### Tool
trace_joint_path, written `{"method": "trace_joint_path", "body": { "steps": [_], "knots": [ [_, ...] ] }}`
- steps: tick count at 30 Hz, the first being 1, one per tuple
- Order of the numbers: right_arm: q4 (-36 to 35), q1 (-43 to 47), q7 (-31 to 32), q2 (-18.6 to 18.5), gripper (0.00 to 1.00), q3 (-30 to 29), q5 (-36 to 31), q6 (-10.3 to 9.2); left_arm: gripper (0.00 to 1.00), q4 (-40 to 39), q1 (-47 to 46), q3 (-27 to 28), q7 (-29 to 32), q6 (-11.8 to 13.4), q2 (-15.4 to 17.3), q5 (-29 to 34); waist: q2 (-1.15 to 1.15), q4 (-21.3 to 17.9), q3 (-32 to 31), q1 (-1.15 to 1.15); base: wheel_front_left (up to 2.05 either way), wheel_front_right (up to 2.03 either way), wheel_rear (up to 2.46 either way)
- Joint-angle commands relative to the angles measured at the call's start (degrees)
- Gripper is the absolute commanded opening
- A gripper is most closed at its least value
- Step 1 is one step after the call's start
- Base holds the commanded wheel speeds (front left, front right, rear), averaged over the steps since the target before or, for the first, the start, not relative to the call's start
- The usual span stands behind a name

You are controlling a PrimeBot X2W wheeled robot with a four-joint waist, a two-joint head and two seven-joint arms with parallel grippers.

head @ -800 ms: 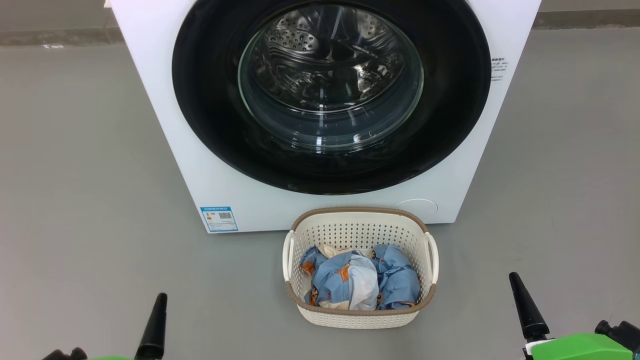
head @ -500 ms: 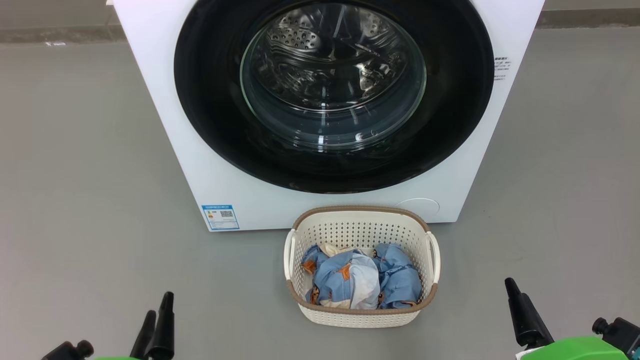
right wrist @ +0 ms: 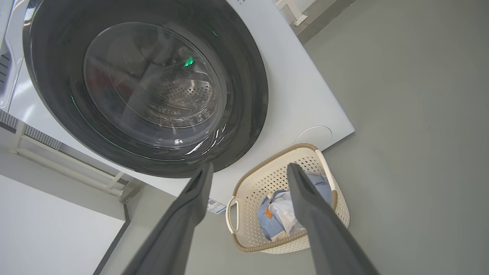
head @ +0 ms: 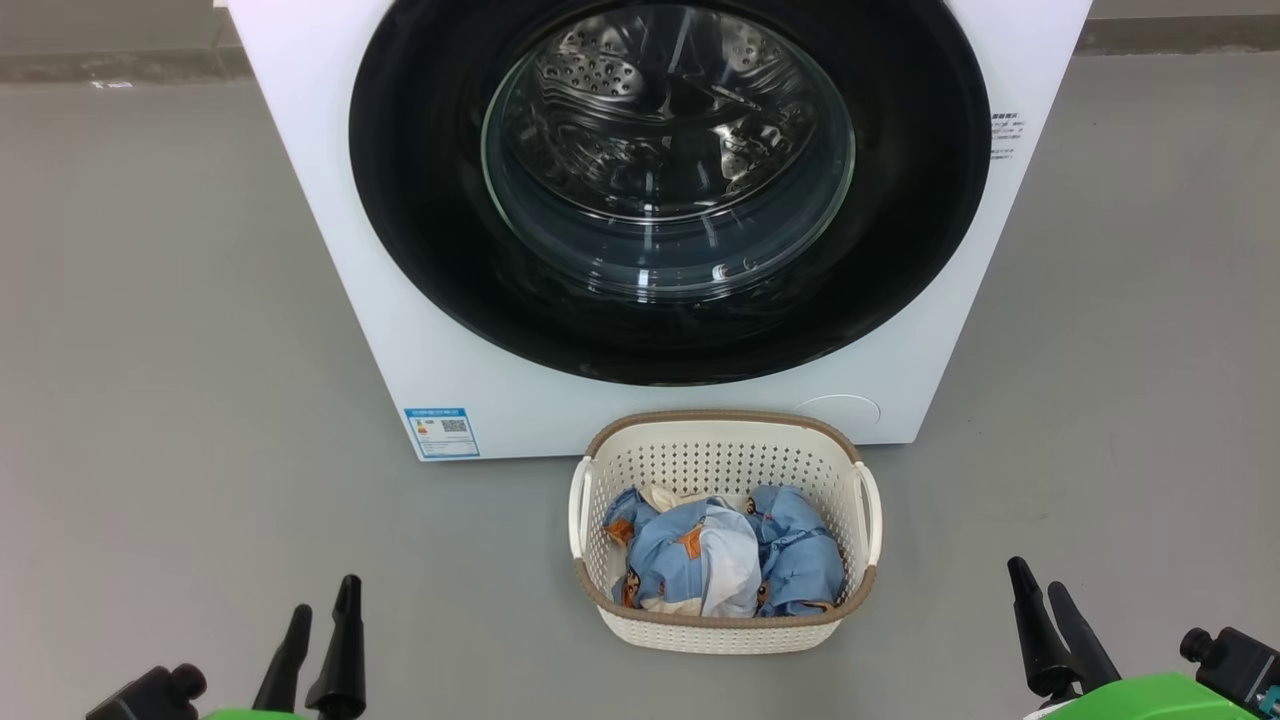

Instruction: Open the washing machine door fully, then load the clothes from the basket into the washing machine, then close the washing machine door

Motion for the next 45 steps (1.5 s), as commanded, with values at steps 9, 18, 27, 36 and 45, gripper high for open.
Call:
{"method": "trace_joint_path", "body": {
  "steps": [9,18,27,36,45],
  "knots": [
    [-1.8,0.2,-2.2,-1.1,1.00,1.1,-7.0,0.07,1.00,-2.6,-0.5,0.6,-2.1,-0.1,1.4,6.9,0.00,0.2,0.1,-0.01,0.00,0.00,0.00],
    [-1.7,0.6,-3.7,-1.4,1.00,1.7,-12.6,0.07,1.00,-3.4,-0.2,0.2,-3.7,-0.1,1.8,12.5,0.00,0.2,0.1,-0.01,0.00,0.00,0.00],
    [-1.8,0.9,-5.0,-1.7,1.00,2.1,-17.6,0.08,1.00,-4.1,-0.1,-0.1,-5.0,-0.1,2.1,17.9,0.00,0.3,0.3,-0.01,0.00,0.00,0.00],
    [-2.0,1.3,-6.5,-2.1,1.00,2.2,-23.0,0.09,1.00,-4.5,0.2,-0.3,-6.5,-0.2,2.1,23.1,0.00,0.3,0.4,-0.01,0.00,0.00,0.00],
    [-2.3,1.5,-8.0,-2.3,1.00,1.9,-28.6,0.10,1.00,-4.3,0.4,-0.8,-8.0,-0.2,2.6,27.9,0.00,0.1,0.4,-0.01,0.00,0.00,0.00]
  ]
}}
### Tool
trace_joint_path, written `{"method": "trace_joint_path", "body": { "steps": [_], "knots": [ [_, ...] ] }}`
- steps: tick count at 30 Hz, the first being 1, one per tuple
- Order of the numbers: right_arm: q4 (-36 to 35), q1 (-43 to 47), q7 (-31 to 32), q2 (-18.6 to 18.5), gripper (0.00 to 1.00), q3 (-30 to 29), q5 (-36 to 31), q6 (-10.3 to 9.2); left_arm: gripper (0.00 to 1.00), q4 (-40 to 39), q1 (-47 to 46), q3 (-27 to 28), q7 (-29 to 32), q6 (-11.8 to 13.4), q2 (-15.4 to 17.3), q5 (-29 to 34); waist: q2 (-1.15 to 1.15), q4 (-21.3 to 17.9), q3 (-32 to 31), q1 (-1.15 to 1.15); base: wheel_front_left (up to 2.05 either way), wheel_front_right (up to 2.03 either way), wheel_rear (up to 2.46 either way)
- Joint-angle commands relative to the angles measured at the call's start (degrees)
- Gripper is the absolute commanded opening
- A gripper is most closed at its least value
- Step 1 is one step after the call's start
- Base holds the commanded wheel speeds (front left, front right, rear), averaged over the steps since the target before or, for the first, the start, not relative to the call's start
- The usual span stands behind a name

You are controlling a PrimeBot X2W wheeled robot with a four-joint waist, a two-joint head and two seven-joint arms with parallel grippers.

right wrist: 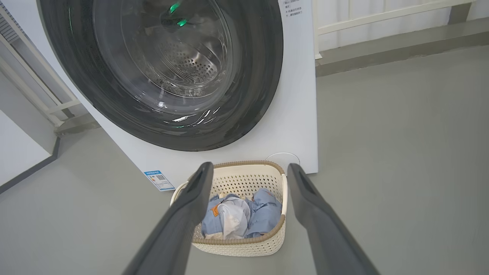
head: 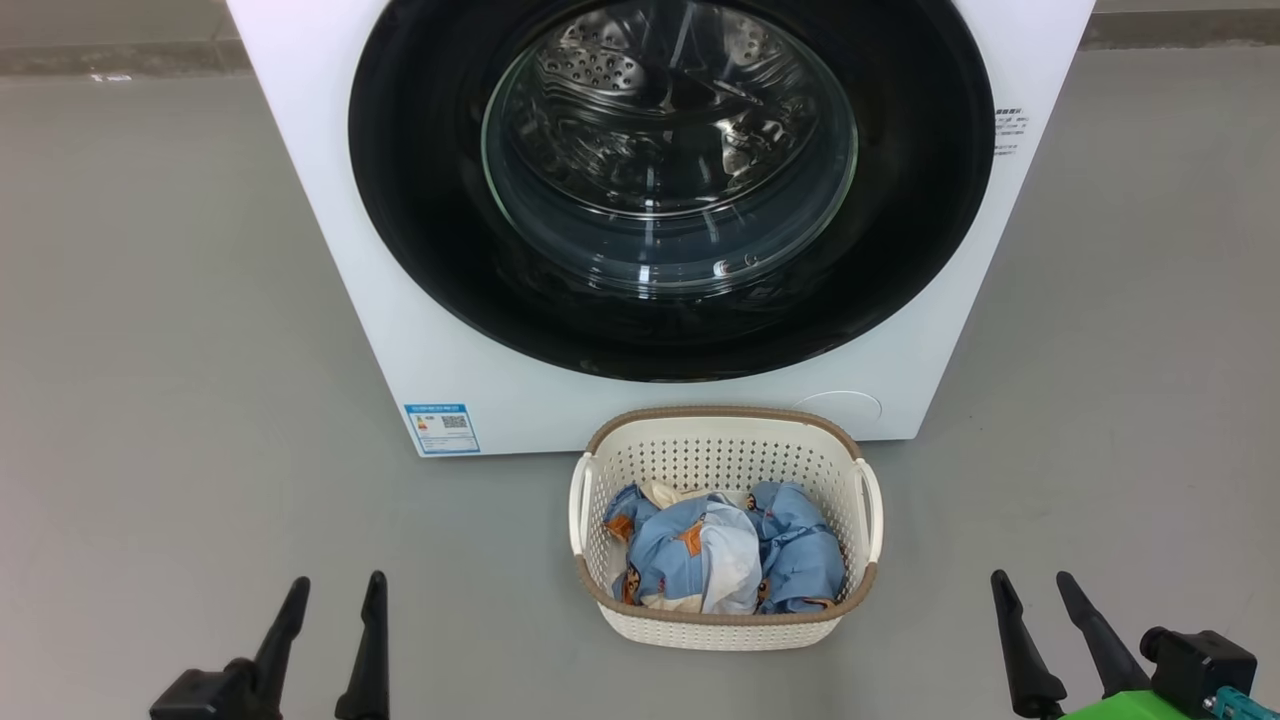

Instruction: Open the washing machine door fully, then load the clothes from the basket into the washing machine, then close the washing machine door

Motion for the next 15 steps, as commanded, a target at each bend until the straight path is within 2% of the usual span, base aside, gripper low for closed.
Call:
{"method": "trace_joint_path", "body": {
  "steps": [1,6,15],
  "knots": [
    [-1.6,0.3,-1.1,-1.1,1.00,1.2,-2.0,0.10,1.00,-1.6,-0.9,1.5,-0.9,-0.1,1.1,2.1,0.00,-0.1,0.0,0.00,0.00,0.00,0.00],
    [-1.9,0.7,-1.9,-1.2,1.00,1.0,-5.2,0.10,1.00,-1.6,-0.8,1.2,-1.8,-0.2,1.4,5.1,0.00,-0.3,0.1,0.00,0.00,0.00,0.00],
    [-2.4,1.1,-2.0,-0.4,1.00,-0.2,-5.5,0.10,1.00,-0.7,-0.7,1.6,-1.8,-0.2,1.5,4.6,0.00,-0.8,0.2,0.00,0.00,0.00,0.00]
  ]
}}
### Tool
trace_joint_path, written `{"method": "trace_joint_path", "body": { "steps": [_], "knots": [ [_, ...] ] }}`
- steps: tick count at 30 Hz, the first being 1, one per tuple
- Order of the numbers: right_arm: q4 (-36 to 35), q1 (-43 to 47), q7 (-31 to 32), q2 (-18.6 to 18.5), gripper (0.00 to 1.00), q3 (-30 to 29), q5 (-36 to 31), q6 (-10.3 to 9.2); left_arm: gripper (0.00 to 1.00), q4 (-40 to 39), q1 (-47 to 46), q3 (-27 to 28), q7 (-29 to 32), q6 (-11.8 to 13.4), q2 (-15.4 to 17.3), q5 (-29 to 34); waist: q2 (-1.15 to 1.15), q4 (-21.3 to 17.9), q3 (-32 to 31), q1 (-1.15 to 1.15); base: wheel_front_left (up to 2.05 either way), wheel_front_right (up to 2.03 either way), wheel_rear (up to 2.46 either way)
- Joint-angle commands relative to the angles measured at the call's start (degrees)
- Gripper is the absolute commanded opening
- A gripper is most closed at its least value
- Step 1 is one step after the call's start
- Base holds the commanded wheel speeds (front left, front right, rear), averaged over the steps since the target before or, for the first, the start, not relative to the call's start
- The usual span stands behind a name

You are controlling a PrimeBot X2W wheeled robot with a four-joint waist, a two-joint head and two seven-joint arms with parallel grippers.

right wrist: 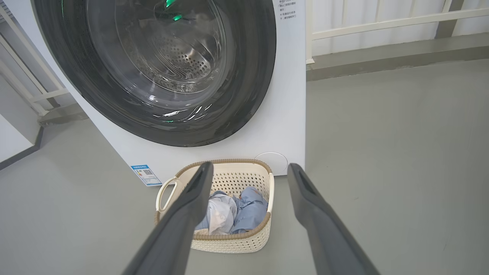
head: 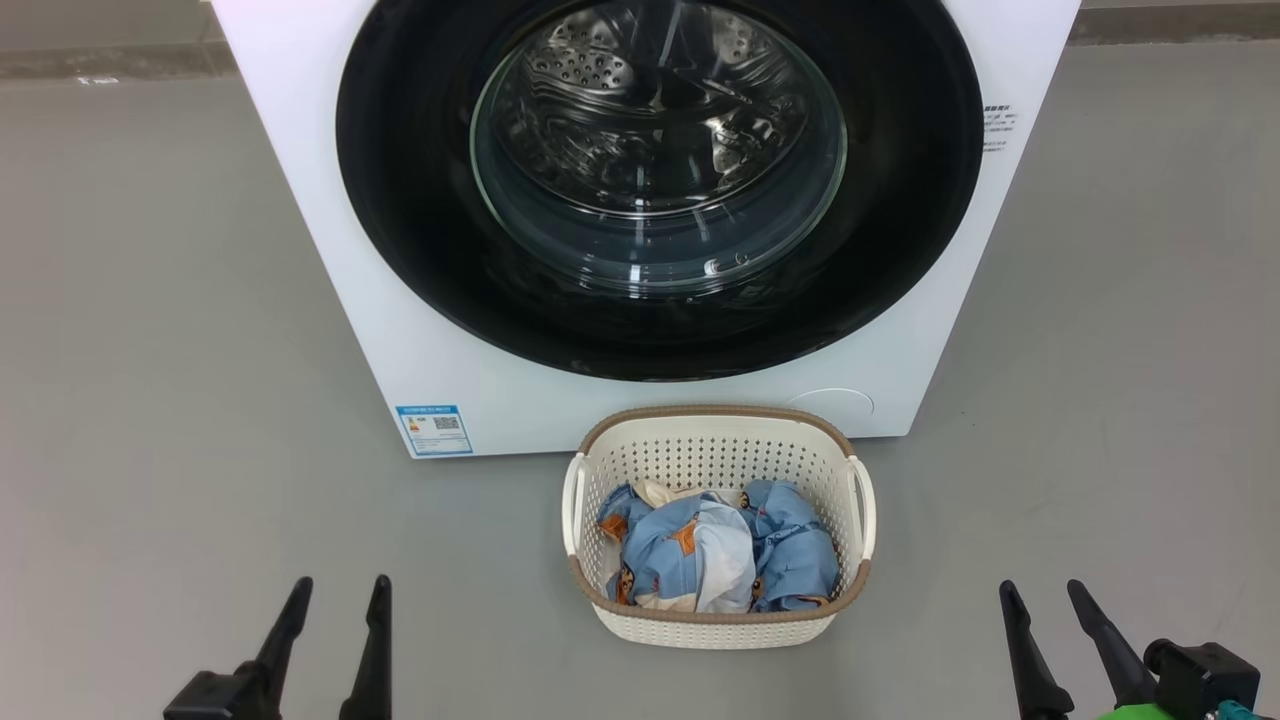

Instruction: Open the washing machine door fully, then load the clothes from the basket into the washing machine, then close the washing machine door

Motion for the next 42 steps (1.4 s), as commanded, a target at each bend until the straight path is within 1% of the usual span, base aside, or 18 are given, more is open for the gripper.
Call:
{"method": "trace_joint_path", "body": {
  "steps": [1,4,9,15,36,42],
  "knots": [
    [-1.6,-0.2,-0.8,-0.6,1.00,1.1,-0.6,0.09,1.00,-0.8,-0.8,1.9,-0.8,-0.1,1.1,0.2,0.00,0.0,0.1,0.00,0.00,0.00,0.00],
    [-1.6,-0.3,-0.8,-0.4,1.00,1.0,-0.5,0.09,1.00,-0.4,-1.1,1.4,-0.8,-0.1,1.6,1.7,0.00,-0.1,0.2,0.00,0.03,0.03,-0.06],
    [-1.6,-0.7,-0.8,-0.3,1.00,0.9,-0.4,0.09,1.00,-0.6,-1.4,1.5,-0.8,-0.1,1.5,1.8,0.00,-0.1,0.5,0.00,0.24,0.24,-0.48],
    [-1.7,-1.1,-0.8,-0.2,1.00,0.6,-0.5,0.09,1.00,-0.9,-1.8,2.0,-0.8,-0.1,1.6,1.9,0.00,0.0,1.1,0.00,0.67,0.67,-1.35],
    [-1.7,-2.9,-0.8,0.2,1.00,0.7,-0.9,0.09,1.00,-1.4,-2.9,3.1,-0.8,-0.1,1.5,1.4,0.00,-0.4,2.6,0.00,1.20,1.20,-2.40],
    [-1.6,-3.1,-0.8,0.3,1.00,0.7,-0.9,0.09,1.00,-2.5,-3.0,3.6,-0.8,-0.1,1.1,-1.3,0.00,-0.6,2.8,0.00,1.15,1.07,-2.22]
  ]
}}
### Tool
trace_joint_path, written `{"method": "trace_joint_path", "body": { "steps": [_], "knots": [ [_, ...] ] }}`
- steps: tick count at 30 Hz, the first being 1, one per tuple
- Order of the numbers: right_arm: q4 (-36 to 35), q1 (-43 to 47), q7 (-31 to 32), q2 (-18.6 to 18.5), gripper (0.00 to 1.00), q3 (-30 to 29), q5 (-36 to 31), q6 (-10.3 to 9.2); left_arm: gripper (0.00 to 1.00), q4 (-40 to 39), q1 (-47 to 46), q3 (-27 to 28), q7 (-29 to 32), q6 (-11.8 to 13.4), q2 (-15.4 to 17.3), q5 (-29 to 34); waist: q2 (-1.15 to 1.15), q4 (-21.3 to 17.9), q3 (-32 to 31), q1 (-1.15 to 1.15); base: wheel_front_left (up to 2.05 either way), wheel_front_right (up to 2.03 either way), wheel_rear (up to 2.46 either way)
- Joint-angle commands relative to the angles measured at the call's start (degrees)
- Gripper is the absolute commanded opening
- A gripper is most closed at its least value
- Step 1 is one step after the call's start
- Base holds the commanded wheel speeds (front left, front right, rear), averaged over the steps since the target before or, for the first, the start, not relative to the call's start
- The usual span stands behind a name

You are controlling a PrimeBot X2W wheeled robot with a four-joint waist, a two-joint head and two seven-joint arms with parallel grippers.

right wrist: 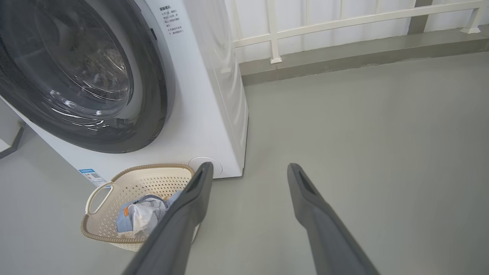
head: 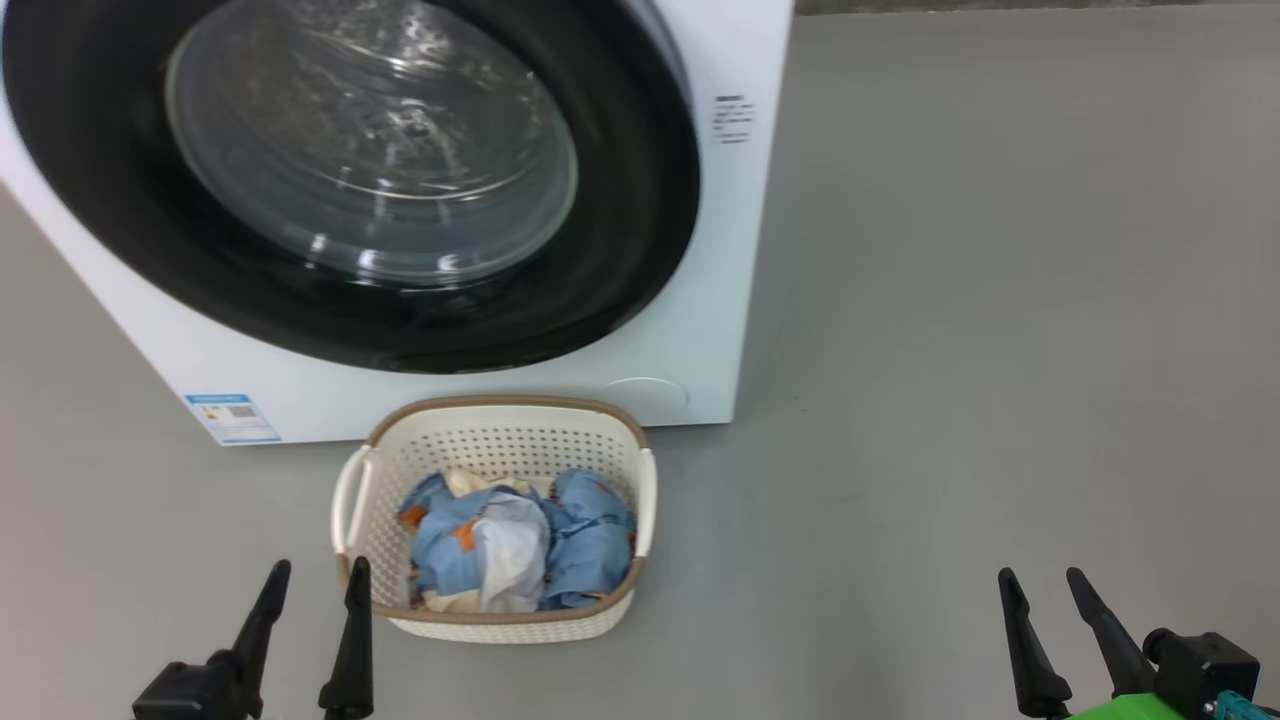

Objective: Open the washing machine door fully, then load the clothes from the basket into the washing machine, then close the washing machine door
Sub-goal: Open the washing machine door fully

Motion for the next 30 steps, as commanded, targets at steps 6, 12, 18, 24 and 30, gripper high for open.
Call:
{"method": "trace_joint_path", "body": {
  "steps": [6,12,18,24,30],
  "knots": [
    [-1.3,-2.4,-0.8,-0.3,1.00,1.1,-0.3,0.09,1.00,-1.9,-2.3,2.1,-0.5,-0.1,0.8,-1.0,0.00,-0.1,0.0,0.00,0.66,0.66,-1.31],
    [-1.7,-2.7,-0.8,-0.4,1.00,1.3,0.1,0.09,1.00,-1.8,-2.1,1.8,-0.5,-0.1,0.7,-1.1,0.00,-0.1,-0.2,0.00,0.25,0.25,-0.50],
    [-2.9,-4.2,-0.8,-0.5,0.00,2.8,2.7,0.09,1.00,-2.0,-1.7,1.6,-0.5,-0.1,0.2,-1.3,0.00,-0.2,-0.3,0.00,0.00,0.00,0.00],
    [-4.5,-8.6,-0.8,-0.1,0.00,4.0,8.6,0.09,1.00,-2.3,-1.7,0.9,-0.5,-0.1,-0.4,-1.5,0.00,0.1,0.3,0.00,0.00,0.00,0.00],
    [-5.0,-16.7,-0.8,0.0,0.00,4.6,14.9,0.09,1.00,-2.2,-2.6,-0.3,-0.5,-0.1,-0.6,-1.8,0.00,1.0,1.7,0.00,0.00,0.00,0.00]
  ]
}}
